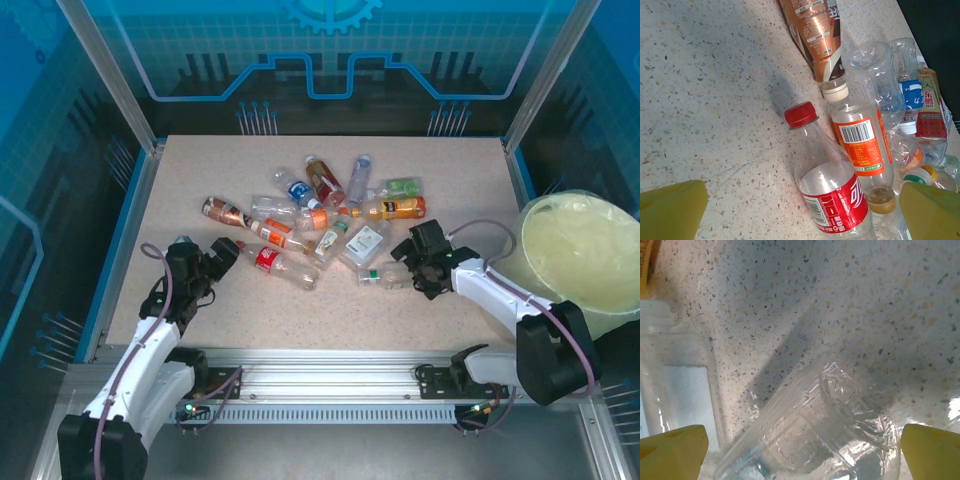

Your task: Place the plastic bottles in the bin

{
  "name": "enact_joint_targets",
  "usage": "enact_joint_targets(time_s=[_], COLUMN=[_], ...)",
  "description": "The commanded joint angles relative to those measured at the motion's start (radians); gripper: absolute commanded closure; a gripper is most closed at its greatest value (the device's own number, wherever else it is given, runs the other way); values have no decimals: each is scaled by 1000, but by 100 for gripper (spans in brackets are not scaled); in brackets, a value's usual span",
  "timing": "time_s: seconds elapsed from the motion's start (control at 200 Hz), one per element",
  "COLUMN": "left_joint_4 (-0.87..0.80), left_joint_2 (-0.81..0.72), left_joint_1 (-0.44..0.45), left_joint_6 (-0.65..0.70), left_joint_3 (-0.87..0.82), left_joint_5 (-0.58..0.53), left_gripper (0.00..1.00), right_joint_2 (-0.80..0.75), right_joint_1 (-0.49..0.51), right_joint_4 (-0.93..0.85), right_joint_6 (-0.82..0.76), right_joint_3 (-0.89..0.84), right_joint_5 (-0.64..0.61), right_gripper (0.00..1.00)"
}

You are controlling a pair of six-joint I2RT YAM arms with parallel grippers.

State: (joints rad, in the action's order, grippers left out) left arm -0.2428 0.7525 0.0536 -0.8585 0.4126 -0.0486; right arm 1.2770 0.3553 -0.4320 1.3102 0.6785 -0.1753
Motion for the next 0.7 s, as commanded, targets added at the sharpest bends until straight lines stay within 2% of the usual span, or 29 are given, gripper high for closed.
enact_joint_targets(time_s=[0.0, 0.28, 0.345, 0.51, 0.625, 0.695], left_joint_4=[-9, -22, -24, -20, 10, 30], left_joint_2=[9, 17, 17, 16, 19, 26], left_joint_1=[5, 5, 5, 4, 6, 7], left_joint_6=[18, 32, 34, 42, 12, -10], left_joint_3=[-16, -15, -13, 2, 3, 2], left_joint_5=[-11, -14, -11, 27, 67, 91], left_gripper=[1, 1, 1, 1, 1, 1], right_joint_2=[36, 143, 154, 108, 48, 11], right_joint_1=[12, 22, 21, 25, 51, 68], right_joint_4=[7, 62, 69, 38, -2, -19], right_joint_6=[110, 181, 178, 107, -14, -87], right_joint_3=[19, 25, 21, 36, 74, 97], right_joint_5=[33, 122, 120, 52, -61, -122], right_gripper=[0, 0, 3, 18, 37, 44])
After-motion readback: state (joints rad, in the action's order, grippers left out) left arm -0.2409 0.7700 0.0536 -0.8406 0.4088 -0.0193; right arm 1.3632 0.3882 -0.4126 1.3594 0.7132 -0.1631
